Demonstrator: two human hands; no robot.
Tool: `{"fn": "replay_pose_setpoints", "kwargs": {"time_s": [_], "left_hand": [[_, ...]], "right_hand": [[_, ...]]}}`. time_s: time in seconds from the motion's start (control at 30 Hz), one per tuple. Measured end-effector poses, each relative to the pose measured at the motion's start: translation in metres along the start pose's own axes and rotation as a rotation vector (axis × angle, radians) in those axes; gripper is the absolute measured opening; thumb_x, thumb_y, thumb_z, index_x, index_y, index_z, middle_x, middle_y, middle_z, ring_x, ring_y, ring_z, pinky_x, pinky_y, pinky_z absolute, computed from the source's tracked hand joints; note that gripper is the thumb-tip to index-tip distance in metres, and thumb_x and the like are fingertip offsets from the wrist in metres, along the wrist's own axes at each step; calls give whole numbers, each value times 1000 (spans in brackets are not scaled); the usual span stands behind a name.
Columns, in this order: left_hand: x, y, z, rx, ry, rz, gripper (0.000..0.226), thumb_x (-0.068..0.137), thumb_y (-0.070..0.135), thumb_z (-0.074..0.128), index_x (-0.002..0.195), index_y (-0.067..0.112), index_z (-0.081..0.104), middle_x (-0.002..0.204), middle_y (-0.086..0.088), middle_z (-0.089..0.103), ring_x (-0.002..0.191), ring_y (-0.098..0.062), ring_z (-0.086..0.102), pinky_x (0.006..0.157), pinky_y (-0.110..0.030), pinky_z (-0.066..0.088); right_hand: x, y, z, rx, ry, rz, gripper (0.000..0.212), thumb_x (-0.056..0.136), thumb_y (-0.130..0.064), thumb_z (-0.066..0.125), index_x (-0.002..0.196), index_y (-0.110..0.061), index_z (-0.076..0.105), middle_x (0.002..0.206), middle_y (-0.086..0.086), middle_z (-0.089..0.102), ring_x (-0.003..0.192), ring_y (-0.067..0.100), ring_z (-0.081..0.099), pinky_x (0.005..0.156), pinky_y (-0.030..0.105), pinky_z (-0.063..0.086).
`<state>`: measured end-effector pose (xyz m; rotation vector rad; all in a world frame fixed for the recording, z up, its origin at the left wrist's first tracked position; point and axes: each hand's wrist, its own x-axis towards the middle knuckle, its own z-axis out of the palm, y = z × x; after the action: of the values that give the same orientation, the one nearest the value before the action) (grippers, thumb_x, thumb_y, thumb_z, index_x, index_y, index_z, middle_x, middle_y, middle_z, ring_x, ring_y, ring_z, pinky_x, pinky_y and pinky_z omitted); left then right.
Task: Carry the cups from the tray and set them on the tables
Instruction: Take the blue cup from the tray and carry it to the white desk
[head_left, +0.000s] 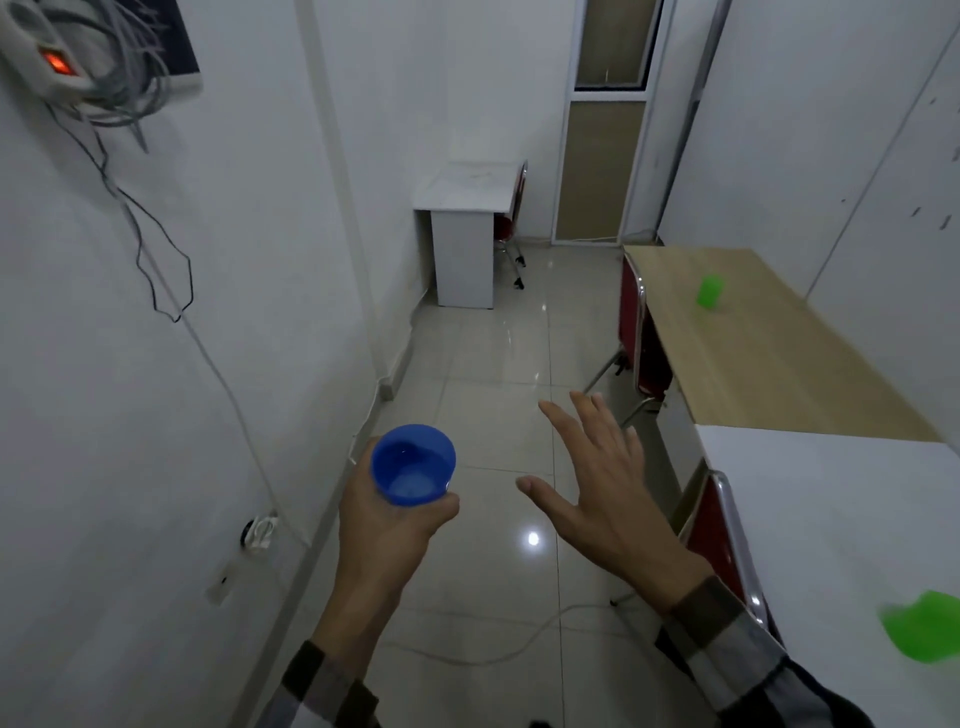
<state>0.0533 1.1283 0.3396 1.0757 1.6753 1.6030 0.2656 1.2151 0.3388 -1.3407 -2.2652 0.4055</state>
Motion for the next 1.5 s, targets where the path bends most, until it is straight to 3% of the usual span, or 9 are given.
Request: {"fn": "replay_pose_setpoints", "kwargs": {"time_s": [0.17, 0.27, 0.4, 0.6, 0.7, 0.93, 1.07, 1.2, 1.5], "left_hand": [[96, -18, 28, 22, 6, -7, 67, 65, -1, 91, 120, 30, 66, 115, 3, 69, 105, -19, 68, 81, -45, 64], [160, -27, 49, 34, -10, 5, 70, 65, -1, 91, 122, 30, 65, 117, 4, 69, 106, -15, 68, 83, -37, 61], [251, -30, 77, 35, -7, -8, 74, 63, 1, 93, 123, 33, 65, 118, 7, 69, 109, -14, 66, 86, -39, 61], [376, -34, 103, 24, -10, 18, 72, 64, 3, 94, 125, 26, 65, 118, 4, 69, 108, -14, 67, 82, -32, 57], [441, -41, 114, 18, -17, 28, 70, 60, 9, 95, 122, 26, 66, 115, 4, 70, 103, -11, 68, 83, -33, 57], [607, -71, 141, 14, -94, 42, 65, 66, 0, 93, 117, 31, 67, 110, 9, 71, 101, -5, 67, 81, -32, 60], [697, -79, 154, 46, -131, 45, 64, 63, 13, 94, 117, 35, 66, 110, 15, 70, 100, -3, 67, 82, -39, 62], [781, -83, 175, 32, -205, 43, 64, 67, 0, 91, 118, 29, 66, 112, 10, 69, 103, -4, 66, 85, -34, 60], [944, -110, 254, 54, -237, 8, 62, 66, 3, 93, 113, 34, 66, 107, 15, 69, 101, -3, 66, 80, -32, 58]], "right_hand": [[93, 36, 19, 4, 13, 18, 82, 89, -71, 46, 160, -44, 13, 174, -6, -6, 158, 13, -18, 124, 54, -10], [158, 59, 29, -13, 13, 25, 83, 88, -74, 42, 160, -45, 11, 173, -7, -8, 158, 12, -18, 123, 52, -12], [248, 82, 34, 11, 21, 44, 88, 81, -81, 30, 159, -44, 14, 173, -7, -5, 158, 13, -16, 123, 51, -11], [374, 106, 44, 30, 12, 57, 89, 79, -81, 30, 159, -43, 18, 174, -5, -1, 159, 13, -13, 125, 54, -7], [433, 118, 55, 29, 12, 70, 89, 80, -81, 30, 159, -43, 18, 174, -6, -1, 159, 13, -12, 126, 55, -7], [581, 147, 103, -23, 70, 115, 81, 88, -70, 44, 159, -40, 19, 174, -1, 4, 159, 15, -11, 126, 56, -5], [664, 156, 123, -106, 91, 132, 81, 89, -74, 34, 160, -40, 14, 174, 0, -1, 159, 17, -13, 125, 57, -7], [741, 173, 140, -155, 96, 184, 82, 90, -74, 30, 161, -37, 14, 174, 2, 0, 159, 20, -13, 126, 61, -4], [887, 246, 163, -78, 115, 234, 81, 90, -76, 24, 161, -36, 19, 174, 2, 3, 160, 18, -11, 126, 59, -5]]}}
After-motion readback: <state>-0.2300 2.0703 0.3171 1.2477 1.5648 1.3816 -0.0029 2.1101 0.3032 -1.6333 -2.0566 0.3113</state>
